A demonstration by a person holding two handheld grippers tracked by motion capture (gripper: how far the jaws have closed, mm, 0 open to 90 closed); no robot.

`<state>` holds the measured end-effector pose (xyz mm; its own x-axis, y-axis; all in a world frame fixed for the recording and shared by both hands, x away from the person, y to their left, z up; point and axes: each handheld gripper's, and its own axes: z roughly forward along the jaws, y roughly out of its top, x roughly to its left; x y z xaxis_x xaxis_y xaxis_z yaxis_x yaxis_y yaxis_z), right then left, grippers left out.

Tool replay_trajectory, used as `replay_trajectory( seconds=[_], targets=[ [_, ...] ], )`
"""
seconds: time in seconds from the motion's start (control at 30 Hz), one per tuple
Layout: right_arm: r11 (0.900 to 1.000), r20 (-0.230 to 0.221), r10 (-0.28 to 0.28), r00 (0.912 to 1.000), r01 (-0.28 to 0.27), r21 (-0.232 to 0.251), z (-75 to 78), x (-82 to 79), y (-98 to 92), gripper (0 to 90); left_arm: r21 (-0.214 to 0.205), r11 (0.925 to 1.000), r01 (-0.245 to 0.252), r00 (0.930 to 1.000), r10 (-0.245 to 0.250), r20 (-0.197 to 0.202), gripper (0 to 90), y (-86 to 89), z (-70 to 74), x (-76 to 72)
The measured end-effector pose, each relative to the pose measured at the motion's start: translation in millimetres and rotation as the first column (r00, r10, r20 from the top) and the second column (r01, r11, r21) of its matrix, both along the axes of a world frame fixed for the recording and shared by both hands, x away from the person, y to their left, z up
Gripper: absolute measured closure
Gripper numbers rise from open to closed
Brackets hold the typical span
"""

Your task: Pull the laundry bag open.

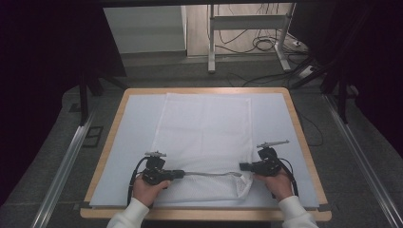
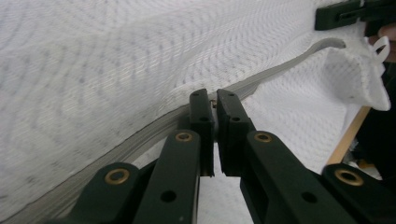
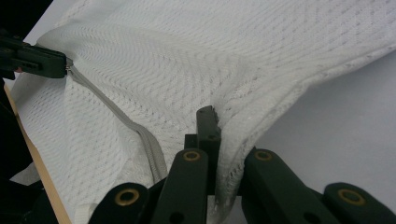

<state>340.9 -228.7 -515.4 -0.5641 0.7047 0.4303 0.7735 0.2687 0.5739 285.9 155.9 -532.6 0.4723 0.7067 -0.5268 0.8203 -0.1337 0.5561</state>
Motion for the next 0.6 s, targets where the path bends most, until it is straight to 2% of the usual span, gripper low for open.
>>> replay_trajectory(
  seconds=[0.6],
  targets=[
    [1.0, -0.002, 0.001, 1.0, -0.001, -0.003, -0.3, 0.1, 0.3, 88.3, -0.012, 0.9995, -0.028, 0.9996, 0.028, -0.006, 86.5, 19.4, 0.3, -5.4]
  ],
)
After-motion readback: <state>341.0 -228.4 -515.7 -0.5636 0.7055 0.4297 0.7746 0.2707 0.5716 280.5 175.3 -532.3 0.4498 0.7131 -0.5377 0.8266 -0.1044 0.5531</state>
